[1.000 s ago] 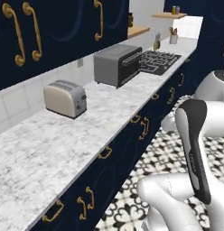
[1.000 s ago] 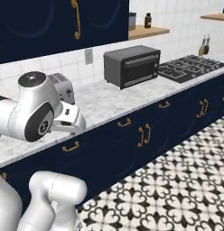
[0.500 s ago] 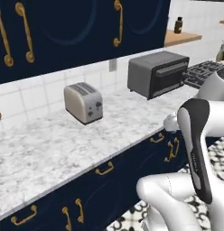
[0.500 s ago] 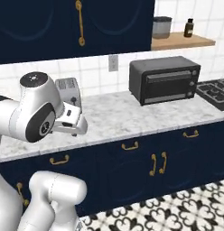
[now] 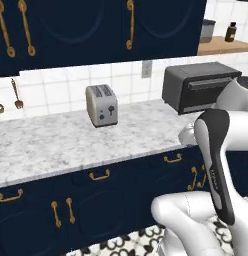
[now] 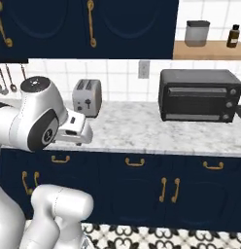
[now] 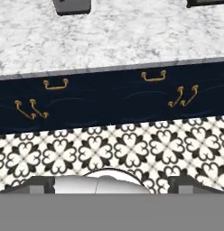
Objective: Navigate to the toaster oven.
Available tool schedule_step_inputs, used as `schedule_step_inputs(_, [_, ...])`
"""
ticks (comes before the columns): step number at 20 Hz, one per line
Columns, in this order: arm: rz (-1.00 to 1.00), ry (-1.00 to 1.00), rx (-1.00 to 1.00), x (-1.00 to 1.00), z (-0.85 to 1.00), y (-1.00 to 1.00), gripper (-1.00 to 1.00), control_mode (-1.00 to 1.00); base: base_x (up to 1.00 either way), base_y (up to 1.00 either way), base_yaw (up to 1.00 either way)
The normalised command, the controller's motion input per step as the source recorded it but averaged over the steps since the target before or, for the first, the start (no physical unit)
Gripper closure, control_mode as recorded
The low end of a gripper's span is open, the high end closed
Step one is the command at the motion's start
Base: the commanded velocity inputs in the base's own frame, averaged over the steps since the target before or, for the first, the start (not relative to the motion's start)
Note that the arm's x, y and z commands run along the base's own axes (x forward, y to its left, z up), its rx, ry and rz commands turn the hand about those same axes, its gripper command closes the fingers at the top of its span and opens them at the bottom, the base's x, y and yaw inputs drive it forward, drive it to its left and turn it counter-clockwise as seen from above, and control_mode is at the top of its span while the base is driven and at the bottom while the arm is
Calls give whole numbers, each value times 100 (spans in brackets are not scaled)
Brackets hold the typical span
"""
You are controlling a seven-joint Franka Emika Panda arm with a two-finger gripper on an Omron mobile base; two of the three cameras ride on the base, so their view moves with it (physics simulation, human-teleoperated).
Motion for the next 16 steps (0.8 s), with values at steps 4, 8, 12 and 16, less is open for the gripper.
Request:
schedule_step_inputs(4, [0, 0, 0, 0, 0, 0, -100, 100, -64, -100, 16])
schedule_step_inputs(8, [0, 0, 0, 0, 0, 0, -100, 100, 9, -100, 25])
schedule_step_inputs(12, [0, 0, 0, 0, 0, 0, -100, 100, 66, -100, 30])
schedule_step_inputs(16, [0, 0, 0, 0, 0, 0, -100, 100, 83, -100, 27])
